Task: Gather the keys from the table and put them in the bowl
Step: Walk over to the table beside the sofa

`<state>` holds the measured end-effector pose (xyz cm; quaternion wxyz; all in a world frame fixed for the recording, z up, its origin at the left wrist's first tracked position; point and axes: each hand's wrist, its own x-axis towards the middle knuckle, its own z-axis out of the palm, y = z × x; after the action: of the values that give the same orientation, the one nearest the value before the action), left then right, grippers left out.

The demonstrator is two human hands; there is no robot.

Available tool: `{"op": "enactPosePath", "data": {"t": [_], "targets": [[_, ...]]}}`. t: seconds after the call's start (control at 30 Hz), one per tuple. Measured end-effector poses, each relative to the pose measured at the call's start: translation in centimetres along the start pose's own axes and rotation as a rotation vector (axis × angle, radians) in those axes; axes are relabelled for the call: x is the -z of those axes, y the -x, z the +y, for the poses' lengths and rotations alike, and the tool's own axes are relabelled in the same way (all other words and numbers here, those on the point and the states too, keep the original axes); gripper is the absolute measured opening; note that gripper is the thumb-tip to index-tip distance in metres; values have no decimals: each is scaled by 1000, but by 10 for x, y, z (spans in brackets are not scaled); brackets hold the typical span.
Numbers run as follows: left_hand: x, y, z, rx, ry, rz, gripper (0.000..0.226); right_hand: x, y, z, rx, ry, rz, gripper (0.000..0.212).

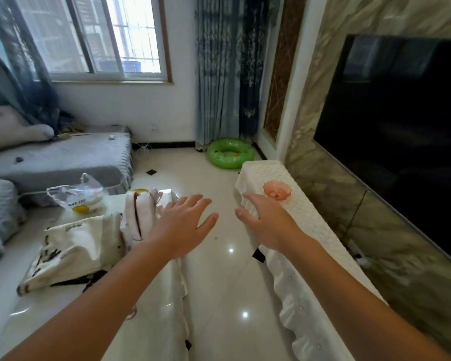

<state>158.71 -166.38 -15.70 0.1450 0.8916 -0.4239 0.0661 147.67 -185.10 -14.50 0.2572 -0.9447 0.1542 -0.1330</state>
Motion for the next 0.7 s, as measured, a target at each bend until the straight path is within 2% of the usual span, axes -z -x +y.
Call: {"op": "enactPosePath", "data": {"t": [0.23,0.43,0.6,0.7], "targets": [[-10,-10,-64,296,-66,-35,62,-57,-90,-11,214,-65,-164,58],[-10,-11,-88,553,-94,6,61,-100,-146,-21,378,-146,-331,58],[-11,22,-94,749,-117,22,56,-134,-167,-44,481,-181,-516,63],[-7,58,-100,867,-139,36,56,-155,-166,-72,577,-140,-557,61]]}}
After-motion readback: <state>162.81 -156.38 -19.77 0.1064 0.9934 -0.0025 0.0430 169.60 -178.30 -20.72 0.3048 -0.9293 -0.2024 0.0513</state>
